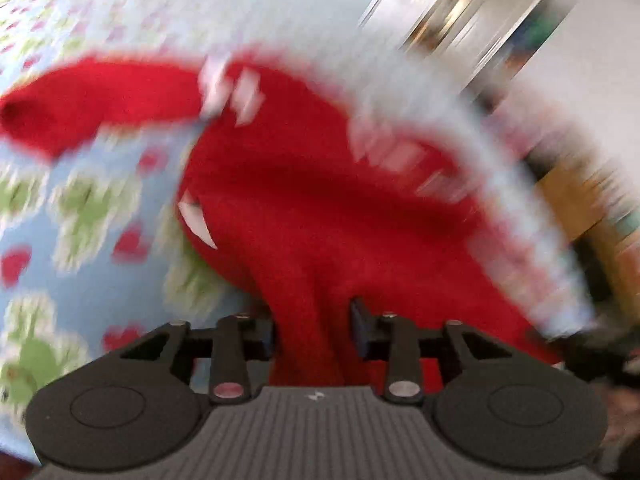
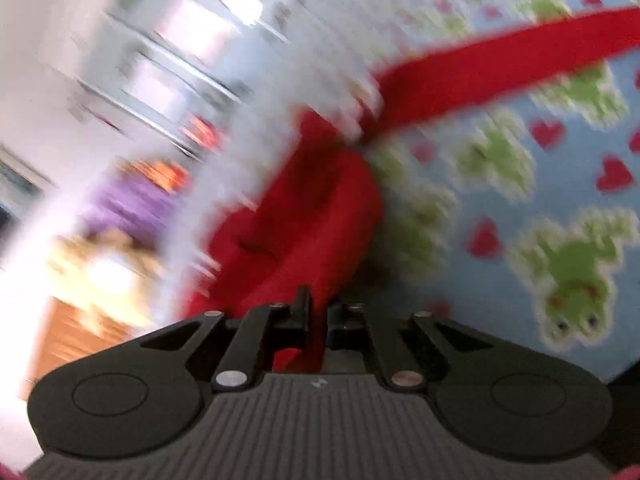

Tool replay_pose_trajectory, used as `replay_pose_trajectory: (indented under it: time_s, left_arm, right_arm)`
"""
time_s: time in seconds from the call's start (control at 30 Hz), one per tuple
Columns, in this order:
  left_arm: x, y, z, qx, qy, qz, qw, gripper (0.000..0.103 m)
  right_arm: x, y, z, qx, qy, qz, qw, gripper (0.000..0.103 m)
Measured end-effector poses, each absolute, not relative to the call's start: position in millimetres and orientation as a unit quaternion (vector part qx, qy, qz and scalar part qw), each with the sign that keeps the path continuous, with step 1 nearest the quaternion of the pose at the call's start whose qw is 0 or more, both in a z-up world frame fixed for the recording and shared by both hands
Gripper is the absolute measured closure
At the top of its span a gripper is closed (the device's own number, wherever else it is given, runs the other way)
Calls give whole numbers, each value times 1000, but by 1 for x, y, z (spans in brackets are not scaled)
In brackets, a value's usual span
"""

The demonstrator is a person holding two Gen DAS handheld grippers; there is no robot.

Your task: Fold clothes

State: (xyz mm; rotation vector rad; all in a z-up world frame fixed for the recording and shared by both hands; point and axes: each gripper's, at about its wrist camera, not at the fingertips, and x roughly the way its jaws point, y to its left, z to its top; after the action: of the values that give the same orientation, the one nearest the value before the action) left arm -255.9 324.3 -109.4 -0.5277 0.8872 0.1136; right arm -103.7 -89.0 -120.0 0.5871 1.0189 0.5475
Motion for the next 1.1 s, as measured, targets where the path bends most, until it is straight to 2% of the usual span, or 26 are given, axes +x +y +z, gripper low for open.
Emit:
replay_pose_trajectory:
  time_s: [0.03, 0.1, 0.2, 0.27, 0.33, 0.47, 0.53, 0.7, 0.77, 0.83, 1.0, 1.1]
  left_arm:
    - [-257, 320, -119, -246, 448, 67, 857, 65]
    - [-273, 323, -115, -265, 428, 72, 861, 65]
    - [-295, 336, -94, -289, 381, 84, 874, 59]
    - [-302, 341, -74, -287, 344, 93, 889, 49]
    - [-298, 347, -54, -275, 316, 100, 903, 46]
    - [-260, 350, -33, -240, 304, 115, 915, 46]
    - [-233, 347, -24, -213, 299, 110, 923, 46]
    - [-150, 339, -7, -140, 308, 96, 936, 45]
    - [-113, 335, -5, -84, 313, 91, 941, 40]
    - [-76, 336, -10, -33, 330, 96, 938, 36]
    - [11, 366, -53, 6, 395, 109, 912, 36]
    - [36, 369, -76, 66, 417, 94, 901, 36]
  right_arm:
    - [-106, -85, -125, 261, 487, 238, 799, 95]
    - [-115, -88, -120, 257, 475, 227, 811, 91]
    - [-125, -96, -101, 258, 431, 215, 837, 69]
    - [-121, -95, -85, 264, 398, 227, 848, 63]
    - [-111, -89, -72, 275, 384, 249, 846, 52]
    - [-85, -61, -63, 285, 386, 271, 835, 48]
    - [-73, -40, -66, 273, 392, 284, 831, 42]
    - [-65, -8, -100, 246, 431, 292, 817, 42]
    - [-65, -4, -117, 233, 441, 285, 819, 42]
    - [-69, -6, -131, 226, 444, 282, 820, 42]
    - [-81, -13, -151, 219, 400, 324, 829, 37]
    - [-80, -17, -154, 223, 391, 340, 826, 37]
